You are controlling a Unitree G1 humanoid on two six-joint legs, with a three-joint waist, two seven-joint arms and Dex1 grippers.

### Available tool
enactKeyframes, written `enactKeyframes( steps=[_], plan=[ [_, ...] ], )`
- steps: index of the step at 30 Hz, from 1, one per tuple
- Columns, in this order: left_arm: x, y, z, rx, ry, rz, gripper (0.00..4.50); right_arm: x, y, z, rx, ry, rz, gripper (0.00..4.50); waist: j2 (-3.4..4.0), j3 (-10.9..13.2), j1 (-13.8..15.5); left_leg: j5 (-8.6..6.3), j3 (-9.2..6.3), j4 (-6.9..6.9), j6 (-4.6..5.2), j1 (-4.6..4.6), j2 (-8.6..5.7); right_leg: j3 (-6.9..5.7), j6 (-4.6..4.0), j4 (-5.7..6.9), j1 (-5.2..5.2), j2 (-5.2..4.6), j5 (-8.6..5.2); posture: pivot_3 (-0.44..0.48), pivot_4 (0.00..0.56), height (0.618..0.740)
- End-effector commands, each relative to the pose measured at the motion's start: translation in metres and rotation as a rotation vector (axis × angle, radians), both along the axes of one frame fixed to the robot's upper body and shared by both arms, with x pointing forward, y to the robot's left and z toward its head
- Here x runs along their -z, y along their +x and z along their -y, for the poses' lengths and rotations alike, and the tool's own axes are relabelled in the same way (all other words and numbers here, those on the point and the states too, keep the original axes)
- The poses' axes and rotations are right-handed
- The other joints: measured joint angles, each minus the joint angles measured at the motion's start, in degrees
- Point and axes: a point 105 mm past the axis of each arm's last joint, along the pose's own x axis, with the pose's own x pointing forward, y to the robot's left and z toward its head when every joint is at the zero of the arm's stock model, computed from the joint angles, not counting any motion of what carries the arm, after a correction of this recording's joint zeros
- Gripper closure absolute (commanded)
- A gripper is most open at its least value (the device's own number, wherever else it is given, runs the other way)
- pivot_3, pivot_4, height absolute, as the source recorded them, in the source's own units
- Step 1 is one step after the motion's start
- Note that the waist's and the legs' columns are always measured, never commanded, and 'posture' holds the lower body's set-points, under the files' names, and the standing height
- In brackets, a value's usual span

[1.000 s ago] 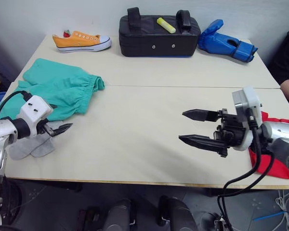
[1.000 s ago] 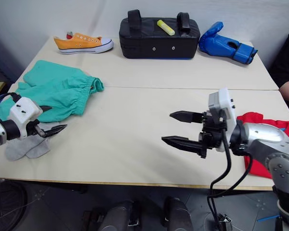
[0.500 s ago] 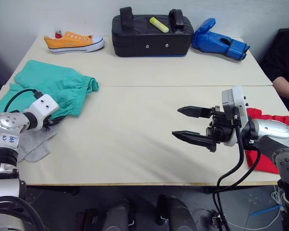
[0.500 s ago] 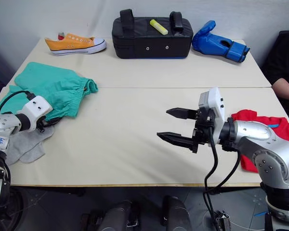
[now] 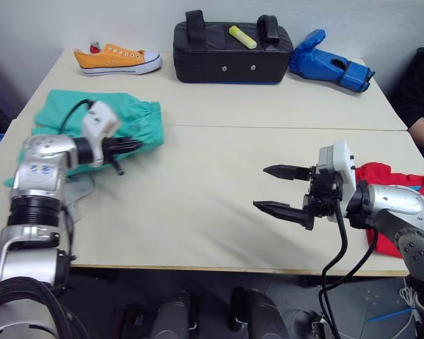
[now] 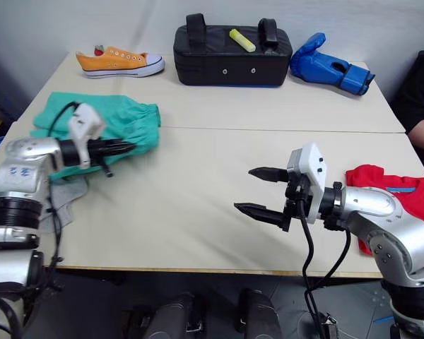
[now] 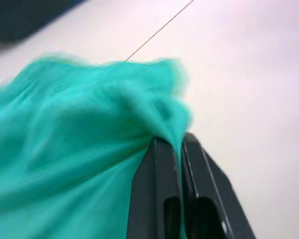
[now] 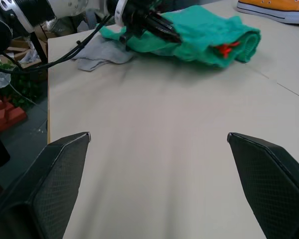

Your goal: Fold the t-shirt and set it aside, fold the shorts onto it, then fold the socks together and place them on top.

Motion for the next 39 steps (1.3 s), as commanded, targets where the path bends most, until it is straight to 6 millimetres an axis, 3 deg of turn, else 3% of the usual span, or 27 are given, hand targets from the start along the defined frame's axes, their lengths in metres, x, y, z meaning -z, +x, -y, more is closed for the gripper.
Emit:
enactKeyframes(
  steps=[1, 5, 8, 11, 16, 19, 22, 25, 26, 28, 30, 35, 39],
  plan=[
    [-0.002, -0.041, 0.075, 0.3, 0.015, -0.061, 4.45, 0.0, -0.006, 0.002, -0.001, -0.08, 0.077, 0.0, 0.0, 0.0, -0.02, 0.0, 0.01, 0.0, 0.0, 0.01, -0.01, 0.02, 0.01, -0.01, 0.01, 0.0, 0.01, 0.0, 0.15, 0.74],
    [0.014, -0.066, 0.138, 0.455, 0.027, -0.14, 4.45, 0.007, -0.008, 0.01, 0.051, -0.132, 0.092, 0.0, 0.0, 0.0, -0.12, 0.03, 0.02, 0.01, -0.03, 0.05, 0.03, 0.03, 0.02, 0.01, 0.03, 0.09, 0.0, 0.0, 0.15, 0.74],
    [0.035, -0.071, 0.162, 0.478, 0.115, -0.131, 4.45, 0.013, -0.011, 0.015, 0.083, -0.177, 0.11, 0.0, 0.0, 0.0, -0.16, 0.06, 0.02, 0.01, -0.08, 0.13, 0.06, 0.06, -0.05, -0.04, 0.01, 0.11, -0.04, 0.0, 0.15, 0.74],
    [0.044, -0.076, 0.172, 0.492, 0.131, -0.139, 3.84, 0.021, -0.014, 0.022, 0.116, -0.237, 0.135, 0.0, 0.01, 0.01, -0.12, 0.07, 0.02, 0.01, -0.12, 0.18, 0.1, 0.07, -0.11, 0.0, 0.0, 0.11, -0.07, 0.0, 0.15, 0.74],
    [0.024, -0.091, 0.164, 0.575, 0.016, -0.214, 2.21, 0.031, -0.016, 0.025, 0.101, -0.33, 0.197, 0.0, 0.01, 0.01, -0.01, 0.06, -0.02, 0.01, -0.11, 0.15, 0.11, 0.06, -0.12, -0.01, -0.01, 0.06, -0.08, 0.0, 0.15, 0.74],
    [-0.005, -0.107, 0.152, 0.667, -0.108, -0.265, 1.33, 0.033, -0.012, 0.023, 0.08, -0.356, 0.236, 0.0, 0.02, 0.01, -0.03, 0.07, -0.05, 0.01, -0.11, 0.15, 0.12, 0.06, -0.13, 0.0, -0.02, 0.06, -0.08, 0.0, 0.15, 0.74],
    [-0.011, -0.104, 0.121, 0.627, -0.109, -0.283, 1.33, 0.039, -0.009, 0.02, 0.011, -0.438, 0.295, 0.0, 0.05, 0.01, -0.34, 0.08, -0.07, 0.02, -0.14, 0.17, 0.12, 0.06, -0.14, 0.02, 0.0, 0.07, -0.09, 0.0, 0.15, 0.74],
    [0.012, -0.095, 0.084, 0.519, 0.04, -0.246, 1.33, 0.045, -0.008, 0.019, -0.06, -0.489, 0.334, 0.0, 0.1, 0.02, -0.6, 0.12, -0.06, -0.02, -0.23, 0.23, 0.12, 0.04, -0.19, 0.04, 0.0, 0.1, -0.12, 0.0, 0.15, 0.74],
    [0.027, -0.096, 0.059, 0.478, 0.122, -0.244, 1.33, 0.049, -0.007, 0.019, -0.101, -0.522, 0.357, 0.0, 0.11, 0.04, -0.62, 0.11, -0.04, -0.03, -0.25, 0.26, 0.12, 0.05, -0.21, 0.05, 0.0, 0.1, -0.14, 0.0, 0.15, 0.74],
    [0.049, -0.11, 0.02, 0.444, 0.258, -0.256, 1.33, 0.055, -0.004, 0.02, -0.168, -0.579, 0.398, 0.0, 0.16, 0.06, -1.45, 0.08, -0.01, -0.08, -0.31, 0.25, 0.13, 0.06, -0.26, 0.02, -0.04, 0.11, -0.17, 0.0, 0.15, 0.74],
    [0.064, -0.131, -0.004, 0.43, 0.337, -0.27, 1.33, 0.059, 0.001, 0.021, -0.206, -0.604, 0.425, 0.0, 0.13, 0.11, -1.7, 0.06, 0.0, -0.1, -0.34, 0.23, 0.15, 0.04, -0.3, 0.0, -0.09, 0.12, -0.21, 0.0, 0.15, 0.74],
    [0.077, -0.167, -0.018, 0.35, 0.329, -0.245, 1.33, 0.062, 0.013, 0.021, -0.266, -0.625, 0.466, 0.0, 0.23, 0.22, -0.87, -0.06, -0.16, -0.05, -0.39, 0.15, 0.14, 0.0, -0.32, -0.12, -0.05, -0.03, -0.23, 0.0, 0.15, 0.74],
    [0.087, -0.179, -0.019, 0.202, 0.293, -0.168, 1.33, 0.066, 0.021, 0.022, -0.303, -0.63, 0.489, 0.0, 0.24, 0.22, -0.7, -0.27, -0.17, -0.05, -0.64, 0.2, 0.15, 0.02, -0.33, -0.1, -0.03, -0.05, -0.23, 0.0, 0.15, 0.74]
  ],
)
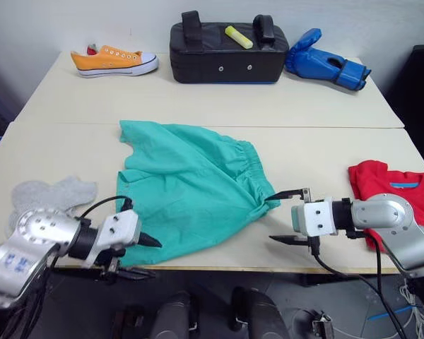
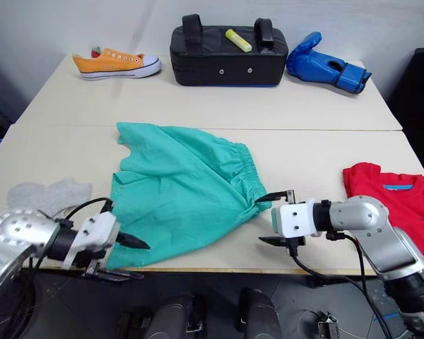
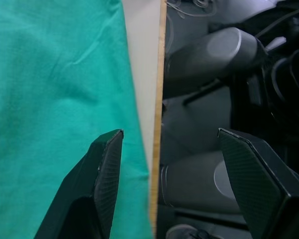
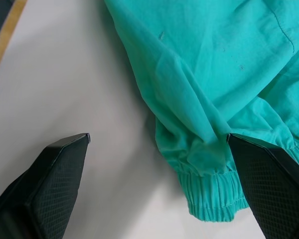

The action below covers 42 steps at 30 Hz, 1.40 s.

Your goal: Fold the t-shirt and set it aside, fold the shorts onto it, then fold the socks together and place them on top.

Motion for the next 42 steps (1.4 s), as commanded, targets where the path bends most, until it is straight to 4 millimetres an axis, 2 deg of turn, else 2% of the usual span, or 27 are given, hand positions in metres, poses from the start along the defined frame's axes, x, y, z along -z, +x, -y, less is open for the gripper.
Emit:
enactKeyframes(
  steps=[1, 5, 11, 12, 14, 25, 28, 31, 35, 38, 42],
  plan=[
    [-0.004, -0.002, 0.002, -0.073, 0.008, 0.14, 1.33, -0.001, 0.003, -0.002, -0.046, 0.0, 0.023, 0.0, 0.0, 0.0, 0.13, 0.03, -0.01, -0.01, 0.04, 0.0, 0.0, -0.02, -0.01, 0.02, 0.01, 0.0, 0.0, 0.0, 0.15, 0.74],
    [0.011, 0.002, -0.003, -0.15, 0.052, 0.211, 1.33, 0.002, 0.007, -0.002, -0.078, -0.022, 0.037, 0.0, 0.02, 0.01, 0.24, 0.16, 0.01, 0.0, 0.28, 0.02, 0.01, -0.04, -0.01, 0.08, 0.01, 0.04, -0.01, 0.0, 0.15, 0.74],
    [0.014, 0.017, 0.005, -0.2, 0.015, 0.248, 1.33, -0.002, 0.011, -0.003, -0.071, 0.009, 0.038, 0.0, 0.03, 0.01, 0.56, 0.14, 0.02, -0.01, 0.29, 0.03, 0.02, -0.03, -0.02, 0.1, 0.01, 0.03, 0.0, 0.0, 0.15, 0.74],
    [0.014, 0.018, 0.006, -0.199, 0.01, 0.251, 1.29, -0.002, 0.01, -0.004, -0.07, 0.017, 0.031, 0.19, 0.03, 0.01, 0.54, 0.14, 0.02, -0.01, 0.29, 0.03, 0.02, -0.03, -0.01, 0.11, 0.0, 0.03, 0.0, 0.0, 0.15, 0.74],
    [0.014, 0.024, 0.007, -0.204, 0.0, 0.252, 1.28, -0.003, 0.01, -0.003, -0.063, 0.028, 0.019, 0.57, 0.03, 0.01, 0.53, 0.14, 0.02, -0.01, 0.3, 0.03, 0.02, -0.03, -0.01, 0.1, 0.01, 0.03, 0.0, 0.0, 0.15, 0.74],
    [0.014, 0.029, -0.003, -0.212, 0.005, 0.234, 1.28, -0.009, 0.027, -0.005, -0.005, 0.038, 0.142, 4.48, 0.04, 0.01, 0.06, 0.14, 0.03, -0.03, 0.28, 0.03, 0.05, -0.04, -0.02, 0.12, -0.02, 0.05, -0.01, 0.0, 0.15, 0.74],
    [0.014, 0.028, -0.003, -0.211, 0.006, 0.232, 1.28, -0.007, 0.027, -0.001, 0.001, 0.025, 0.125, 4.48, 0.04, 0.01, -0.01, 0.14, 0.03, -0.03, 0.29, 0.03, 0.04, -0.04, -0.02, 0.11, -0.01, 0.05, -0.01, 0.0, 0.15, 0.74],
    [0.012, 0.029, -0.004, -0.213, 0.004, 0.233, 1.28, -0.009, 0.022, 0.004, -0.025, -0.019, 0.161, 3.87, 0.05, 0.02, 0.05, 0.14, 0.03, -0.03, 0.29, 0.03, 0.04, -0.04, -0.02, 0.12, -0.01, 0.04, -0.01, 0.0, 0.15, 0.74],
    [0.011, 0.029, -0.006, -0.211, 0.005, 0.233, 1.28, -0.015, 0.02, 0.009, -0.045, -0.041, 0.218, 2.49, 0.05, 0.02, -0.13, 0.14, 0.03, -0.03, 0.29, 0.03, 0.04, -0.04, -0.02, 0.11, -0.01, 0.05, -0.01, 0.0, 0.15, 0.74],
    [0.01, 0.029, -0.005, -0.206, -0.003, 0.235, 1.28, -0.011, 0.021, 0.012, -0.04, -0.056, 0.218, 1.47, 0.05, 0.02, -0.44, 0.14, 0.03, -0.03, 0.28, 0.03, 0.04, -0.04, -0.02, 0.11, -0.01, 0.05, -0.01, 0.0, 0.15, 0.74],
    [0.003, 0.031, 0.0, -0.194, -0.048, 0.243, 1.28, 0.002, 0.027, 0.006, -0.031, -0.052, 0.218, 1.47, 0.05, 0.02, -0.58, 0.14, 0.04, -0.03, 0.28, 0.03, 0.04, -0.04, -0.02, 0.12, -0.01, 0.05, -0.01, 0.0, 0.15, 0.74]
  ],
)
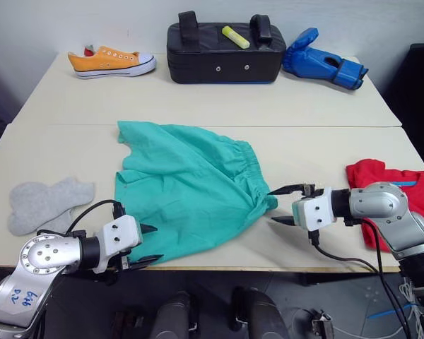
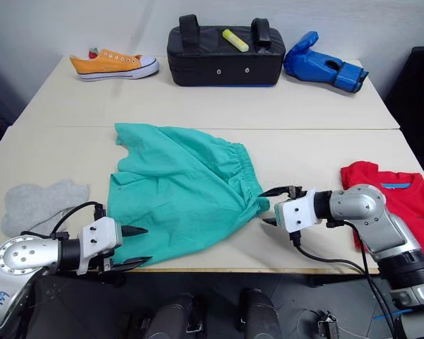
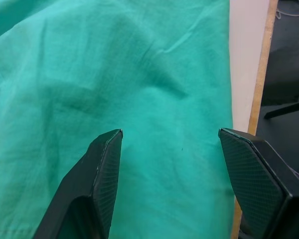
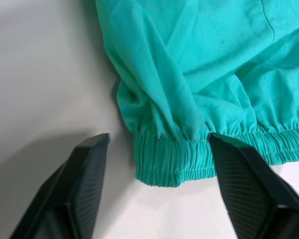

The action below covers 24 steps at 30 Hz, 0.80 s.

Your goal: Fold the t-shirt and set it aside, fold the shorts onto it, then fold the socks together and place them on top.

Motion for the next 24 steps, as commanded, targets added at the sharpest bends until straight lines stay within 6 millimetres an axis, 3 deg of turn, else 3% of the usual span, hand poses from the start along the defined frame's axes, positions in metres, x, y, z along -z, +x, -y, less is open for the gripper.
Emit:
enactKeyframes(
  steps=[1, 6, 8, 15, 17, 21, 24],
  plan=[
    [-0.013, 0.001, 0.005, 0.026, -0.042, 0.04, 1.28, 0.003, 0.006, -0.008, 0.0, 0.023, 0.035, 1.47, 0.0, 0.0, -0.07, 0.0, 0.0, 0.0, 0.0, 0.0, 0.0, 0.0, 0.0, 0.0, 0.0, 0.0, 0.0, 0.0, 0.15, 0.74],
    [-0.02, -0.002, 0.011, 0.065, -0.099, 0.045, 1.28, 0.015, 0.024, -0.012, 0.041, 0.041, 0.06, 1.63, 0.0, -0.01, -0.54, 0.02, 0.04, 0.0, -0.03, 0.06, 0.01, 0.04, 0.0, 0.04, 0.02, 0.04, 0.0, 0.0, 0.15, 0.74],
    [-0.024, -0.003, 0.013, 0.074, -0.136, 0.048, 1.28, 0.015, 0.025, -0.015, 0.032, 0.06, 0.055, 2.08, 0.0, -0.01, -0.46, 0.04, 0.04, 0.01, -0.04, 0.07, 0.02, 0.04, 0.0, 0.08, 0.02, 0.04, 0.0, 0.0, 0.15, 0.74],
    [-0.048, 0.001, 0.018, 0.023, -0.358, 0.01, 1.28, 0.003, 0.022, -0.02, 0.0, 0.101, 0.055, 4.47, 0.0, 0.0, -0.27, 0.05, 0.03, 0.03, -0.02, 0.06, 0.01, 0.05, 0.0, 0.12, 0.02, 0.02, 0.0, 0.0, 0.15, 0.74],
    [-0.049, 0.001, 0.017, 0.022, -0.365, -0.006, 1.28, -0.005, 0.02, -0.021, -0.008, 0.118, 0.043, 4.47, 0.0, 0.0, -0.27, 0.05, 0.03, 0.03, -0.02, 0.07, 0.01, 0.05, 0.0, 0.13, 0.03, 0.03, 0.0, 0.0, 0.15, 0.74],
    [-0.039, -0.009, 0.011, 0.061, -0.274, -0.049, 0.08, -0.024, 0.016, -0.023, -0.015, 0.152, -0.049, 4.5, 0.03, 0.01, -0.27, 0.06, 0.03, 0.04, -0.02, 0.06, 0.01, 0.04, 0.0, 0.13, 0.02, 0.04, 0.0, 0.0, 0.15, 0.74],
    [-0.025, -0.019, 0.007, 0.094, -0.173, -0.072, 0.01, -0.038, 0.006, -0.028, -0.035, 0.15, -0.21, 4.5, 0.09, 0.05, -0.43, 0.05, 0.03, 0.02, -0.02, 0.06, 0.02, 0.05, -0.03, 0.11, 0.0, 0.04, -0.02, 0.0, 0.15, 0.74]
  ],
)
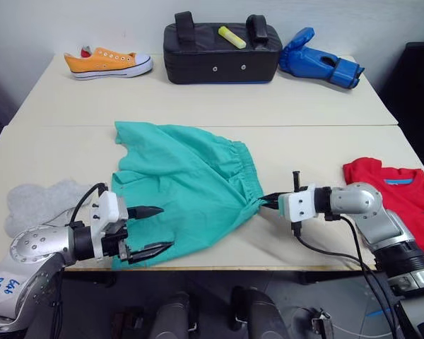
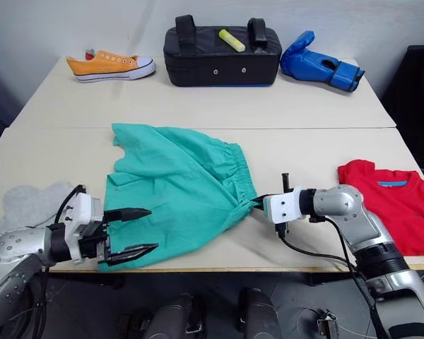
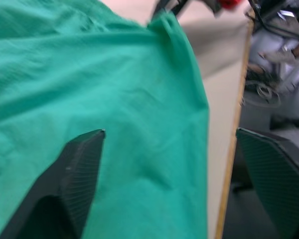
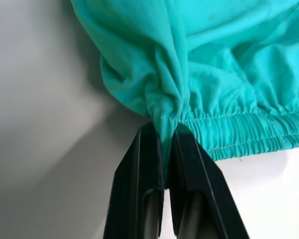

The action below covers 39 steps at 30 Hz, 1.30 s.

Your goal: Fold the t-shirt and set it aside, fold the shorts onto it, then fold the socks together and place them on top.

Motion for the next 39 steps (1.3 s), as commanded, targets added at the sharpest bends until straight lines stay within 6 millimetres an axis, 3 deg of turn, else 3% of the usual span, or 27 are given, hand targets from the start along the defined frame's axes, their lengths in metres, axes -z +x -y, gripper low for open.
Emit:
enactKeyframes(
  steps=[1, 5, 10, 20, 24, 27, 35, 39],
  plan=[
    [0.005, -0.012, 0.002, 0.074, 0.083, 0.029, 0.01, -0.032, -0.01, -0.006, -0.041, 0.03, -0.117, 4.5, 0.02, 0.01, 0.06, 0.0, -0.01, -0.01, 0.0, 0.0, 0.01, -0.01, -0.02, -0.01, -0.02, 0.0, -0.01, 0.0, 0.15, 0.74],
    [0.017, -0.014, 0.007, 0.099, 0.159, 0.063, 0.01, -0.047, -0.01, -0.014, -0.046, 0.054, -0.201, 4.5, 0.02, 0.01, 0.27, -0.09, -0.05, -0.01, -0.08, -0.01, 0.04, -0.02, -0.05, -0.04, -0.02, -0.04, -0.03, 0.0, 0.15, 0.74],
    [0.032, -0.005, -0.003, 0.047, 0.261, 0.11, 0.01, -0.056, -0.004, -0.017, -0.031, 0.086, -0.241, 4.5, 0.02, 0.01, 0.35, -0.31, -0.04, -0.02, -0.33, -0.04, 0.02, -0.03, -0.05, -0.1, -0.04, -0.06, -0.02, 0.0, 0.15, 0.74],
    [0.052, 0.004, -0.031, -0.066, 0.373, 0.137, 0.01, -0.08, 0.017, -0.003, 0.083, 0.177, -0.278, 4.5, 0.04, 0.02, 0.19, -0.33, -0.02, -0.09, -0.32, -0.06, 0.02, -0.04, -0.05, -0.13, -0.09, -0.06, -0.02, 0.0, 0.15, 0.74],
    [0.055, 0.004, -0.037, -0.081, 0.374, 0.131, 0.01, -0.08, 0.017, 0.001, 0.1, 0.185, -0.286, 4.5, 0.08, 0.0, 0.19, -0.33, -0.02, -0.1, -0.33, -0.06, 0.03, -0.04, -0.05, -0.13, -0.09, -0.05, -0.02, 0.0, 0.15, 0.74],
    [0.054, 0.007, -0.038, -0.092, 0.354, 0.126, 0.63, -0.08, 0.015, 0.002, 0.102, 0.198, -0.297, 4.5, 0.14, -0.02, 0.17, -0.33, -0.02, -0.11, -0.34, -0.05, 0.03, -0.04, -0.05, -0.12, -0.09, -0.06, -0.02, 0.0, 0.15, 0.74],
    [0.046, 0.0, -0.035, -0.062, 0.241, 0.01, 3.15, -0.075, 0.014, 0.007, 0.128, 0.186, -0.299, 4.5, 0.15, -0.02, 0.18, -0.32, -0.02, -0.12, -0.36, -0.04, 0.03, -0.04, -0.05, -0.09, -0.1, -0.06, -0.02, 0.0, 0.15, 0.74],
    [0.04, 0.002, -0.04, -0.07, 0.243, 0.004, 3.32, -0.071, 0.012, 0.007, 0.125, 0.18, -0.301, 4.5, 0.16, -0.01, 0.18, -0.32, -0.01, -0.14, -0.36, -0.05, 0.03, -0.05, -0.05, -0.12, -0.11, -0.05, -0.02, 0.0, 0.15, 0.74]
  ],
)
